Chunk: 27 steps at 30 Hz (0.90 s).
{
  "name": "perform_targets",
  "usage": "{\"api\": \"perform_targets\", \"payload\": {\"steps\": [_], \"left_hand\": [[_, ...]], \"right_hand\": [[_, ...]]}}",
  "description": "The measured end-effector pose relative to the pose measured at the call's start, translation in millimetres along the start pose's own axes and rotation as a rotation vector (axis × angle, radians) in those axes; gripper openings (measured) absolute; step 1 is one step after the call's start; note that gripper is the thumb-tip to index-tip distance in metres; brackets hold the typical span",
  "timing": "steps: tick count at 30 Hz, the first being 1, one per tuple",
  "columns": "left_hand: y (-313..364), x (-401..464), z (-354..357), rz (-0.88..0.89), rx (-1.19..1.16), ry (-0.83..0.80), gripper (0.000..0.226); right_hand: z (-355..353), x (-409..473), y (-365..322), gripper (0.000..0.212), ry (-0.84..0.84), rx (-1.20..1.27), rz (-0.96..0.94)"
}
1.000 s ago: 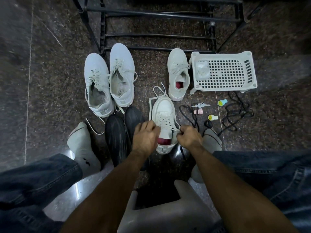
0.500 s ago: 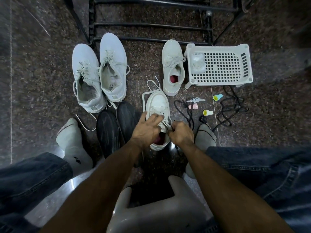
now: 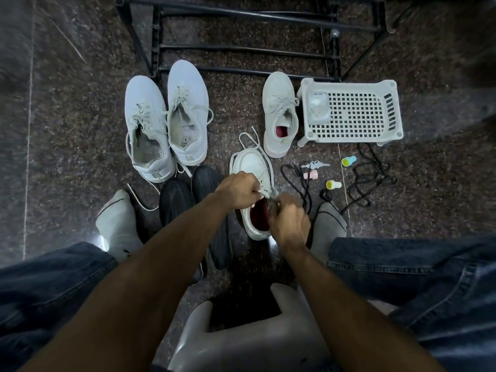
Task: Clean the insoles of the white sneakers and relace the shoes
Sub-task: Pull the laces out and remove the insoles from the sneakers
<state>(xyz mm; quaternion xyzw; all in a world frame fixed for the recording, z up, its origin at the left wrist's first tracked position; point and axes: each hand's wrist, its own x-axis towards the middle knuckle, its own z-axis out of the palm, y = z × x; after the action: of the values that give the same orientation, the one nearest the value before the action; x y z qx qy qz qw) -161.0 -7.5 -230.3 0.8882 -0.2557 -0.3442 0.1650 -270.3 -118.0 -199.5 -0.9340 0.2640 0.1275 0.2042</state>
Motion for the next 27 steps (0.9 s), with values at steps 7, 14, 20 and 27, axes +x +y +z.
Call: {"api": "perform_targets", "payload": {"steps": [7,14,20,27], "left_hand": [[-1,-3,11,-0.154,-0.182,0.04,0.022],[4,-5,6,-0.181,-0.251,0.017,0.02],[5,-10,21,-0.197,-0.297,0.075,0.024],[4,-9,21,-0.194,-0.343,0.07,0.017]], "right_hand": [[0,-7,-7,0.012,-0.067,0.11,0.046],[14,1,-26,0.024,-0.353,-0.035,0.129],[49,25,-22,0.039,-0.464,-0.084,0.186],[57,46,-21,0.043,-0.557,-0.108,0.183]]}}
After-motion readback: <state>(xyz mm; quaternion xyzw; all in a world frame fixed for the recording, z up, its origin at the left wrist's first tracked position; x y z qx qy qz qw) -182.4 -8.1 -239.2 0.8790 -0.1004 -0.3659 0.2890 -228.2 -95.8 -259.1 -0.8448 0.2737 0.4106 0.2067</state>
